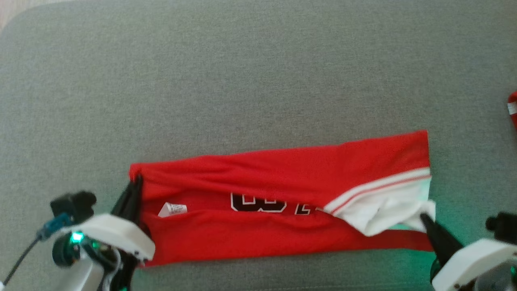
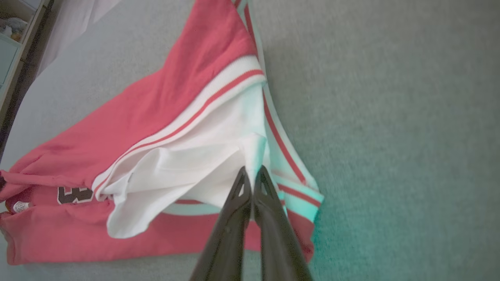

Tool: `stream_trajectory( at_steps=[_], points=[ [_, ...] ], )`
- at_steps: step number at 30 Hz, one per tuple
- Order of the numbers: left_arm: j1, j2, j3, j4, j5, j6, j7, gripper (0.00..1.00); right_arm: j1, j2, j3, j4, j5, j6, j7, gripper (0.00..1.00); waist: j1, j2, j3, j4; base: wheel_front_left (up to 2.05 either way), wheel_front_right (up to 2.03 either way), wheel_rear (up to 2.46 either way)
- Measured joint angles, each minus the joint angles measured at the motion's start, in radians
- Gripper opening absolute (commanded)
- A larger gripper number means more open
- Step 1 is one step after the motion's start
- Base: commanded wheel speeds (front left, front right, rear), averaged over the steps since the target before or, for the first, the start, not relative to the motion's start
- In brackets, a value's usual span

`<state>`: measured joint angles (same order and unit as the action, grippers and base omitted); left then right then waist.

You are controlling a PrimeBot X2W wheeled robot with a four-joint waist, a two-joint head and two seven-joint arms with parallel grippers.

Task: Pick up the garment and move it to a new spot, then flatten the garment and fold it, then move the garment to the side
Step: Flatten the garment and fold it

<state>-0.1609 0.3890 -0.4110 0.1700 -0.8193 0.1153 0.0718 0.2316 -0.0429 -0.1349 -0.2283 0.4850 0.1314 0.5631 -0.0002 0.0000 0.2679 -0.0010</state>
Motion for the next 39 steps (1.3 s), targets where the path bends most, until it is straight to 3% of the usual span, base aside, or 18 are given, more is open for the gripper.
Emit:
stream_trajectory(
  at_steps=[1,2,3,4,5,8,11,19,28,39],
  points=[
    [0.02,0.002,0.0,-0.007,-0.011,0.002,0.01,0.0,0.012,0.001,0.004,0.013,0.009,0.0,0.0,0.0,0.0001,0.0,-0.003,-0.003,0.0,0.0,0.0],
    [0.037,0.002,0.001,-0.015,-0.019,0.009,0.017,0.0,0.021,0.002,0.003,0.029,0.025,0.0,0.0,0.26,0.0,0.0,-0.005,-0.004,0.0,0.0,0.0],
    [0.05,0.002,0.001,-0.017,-0.024,0.009,0.019,0.18,0.032,0.002,0.003,0.049,0.034,0.0,0.0,0.66,0.0,0.0,-0.007,-0.004,0.0,0.0,0.0],
    [0.06,0.001,0.0,-0.017,-0.028,0.009,0.026,0.77,0.04,0.002,0.005,0.063,0.034,0.0,-0.003,1.0,0.0,0.0,-0.009,-0.004,0.0,0.0,0.0],
    [0.069,0.001,-0.002,-0.017,-0.03,0.009,0.028,1.0,0.047,0.002,0.01,0.07,0.039,0.0,-0.018,1.0,0.0001,0.0,-0.01,-0.003,0.0,0.0,0.0],
    [0.081,-0.002,-0.003,-0.014,-0.033,0.02,0.015,1.0,0.045,0.002,0.032,0.074,0.044,0.0,-0.067,1.0,0.0001,0.0,-0.016,-0.002,0.0,0.0,0.0],
    [0.091,-0.021,0.002,-0.018,0.001,0.055,-0.073,1.0,0.037,0.002,0.037,0.038,-0.001,0.0,-0.158,1.0,0.0001,0.0,-0.031,0.002,0.0,0.0,0.0],
    [0.106,-0.032,0.02,-0.092,0.196,0.155,-0.291,1.0,-0.057,0.002,0.034,-0.082,-0.188,0.0,-0.35,1.0,0.0001,0.0,-0.064,0.028,0.0,0.0,0.0],
    [0.049,-0.039,-0.002,-0.184,0.363,0.205,-0.321,1.0,-0.085,-0.004,0.043,-0.163,-0.315,0.0,-0.445,1.0,0.0002,0.0,-0.075,0.061,0.0,0.0,0.0],
    [0.046,-0.035,-0.038,-0.175,0.372,0.207,-0.28,1.0,-0.084,-0.003,0.05,-0.167,-0.326,0.0,-0.454,1.0,0.0001,0.0,-0.082,0.058,0.0,0.0,0.0]
  ],
)
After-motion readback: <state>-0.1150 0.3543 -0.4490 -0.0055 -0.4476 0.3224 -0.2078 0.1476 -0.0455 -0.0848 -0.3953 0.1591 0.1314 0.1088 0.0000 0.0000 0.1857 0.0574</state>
